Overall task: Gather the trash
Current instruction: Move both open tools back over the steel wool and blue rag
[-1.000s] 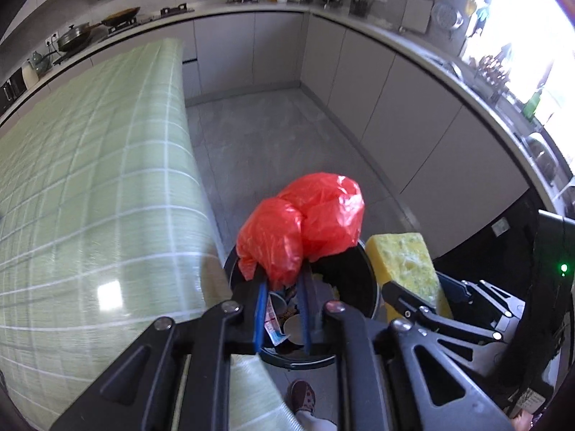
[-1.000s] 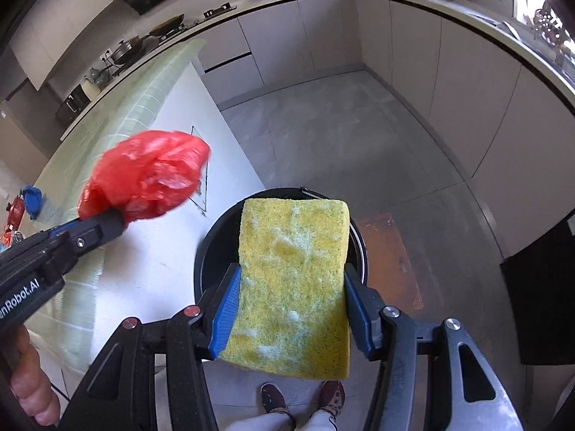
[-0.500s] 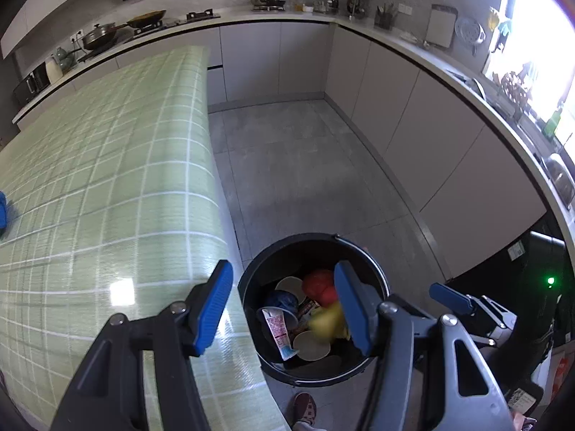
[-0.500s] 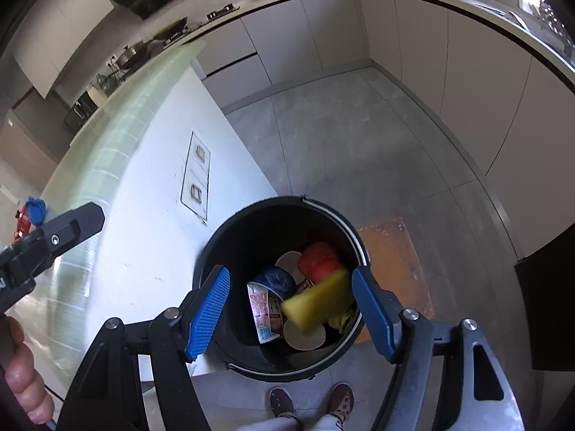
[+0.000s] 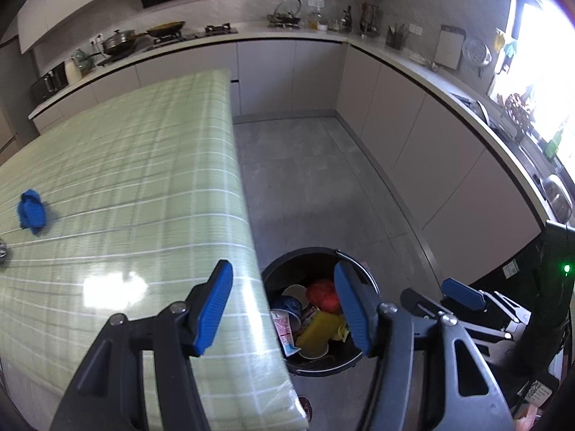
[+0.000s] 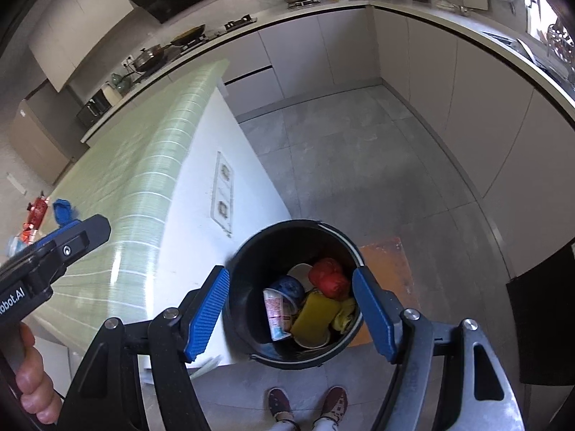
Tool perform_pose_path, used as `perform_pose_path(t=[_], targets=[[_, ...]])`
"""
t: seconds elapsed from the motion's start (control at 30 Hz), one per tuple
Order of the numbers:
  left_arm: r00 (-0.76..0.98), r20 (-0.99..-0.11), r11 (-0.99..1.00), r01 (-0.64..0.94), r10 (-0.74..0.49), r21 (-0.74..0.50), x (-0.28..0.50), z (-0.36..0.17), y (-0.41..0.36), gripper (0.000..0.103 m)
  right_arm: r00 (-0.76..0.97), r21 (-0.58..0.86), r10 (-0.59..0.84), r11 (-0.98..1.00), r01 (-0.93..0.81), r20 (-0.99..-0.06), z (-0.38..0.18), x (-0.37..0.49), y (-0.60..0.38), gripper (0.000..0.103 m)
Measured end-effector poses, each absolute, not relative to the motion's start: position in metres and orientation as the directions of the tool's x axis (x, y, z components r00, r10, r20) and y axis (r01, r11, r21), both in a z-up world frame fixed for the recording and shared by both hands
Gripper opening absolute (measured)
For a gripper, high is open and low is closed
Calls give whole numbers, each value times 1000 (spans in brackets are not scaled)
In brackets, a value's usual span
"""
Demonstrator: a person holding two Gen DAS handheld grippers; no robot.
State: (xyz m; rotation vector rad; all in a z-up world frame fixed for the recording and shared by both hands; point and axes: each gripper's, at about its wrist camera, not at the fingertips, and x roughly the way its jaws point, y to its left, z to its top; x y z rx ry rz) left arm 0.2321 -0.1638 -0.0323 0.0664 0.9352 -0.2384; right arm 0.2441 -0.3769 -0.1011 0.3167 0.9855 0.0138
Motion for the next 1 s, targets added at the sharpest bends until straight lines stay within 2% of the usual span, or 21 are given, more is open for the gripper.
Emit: perform_pose_path(t=[0.37, 0.67, 1.0], targets=[[614, -783, 995, 86, -94, -51, 209, -13, -78, 61, 588, 301, 258, 953, -25, -767, -64, 247, -300, 75], [634, -771, 998, -3, -52, -70, 192, -16, 46, 63, 622, 276, 275, 956, -97, -734, -42, 243, -178, 77], [603, -797, 990, -130, 35, -54, 191, -39, 181, 63, 602, 266, 308, 950, -161, -737, -53, 253, -37, 77]])
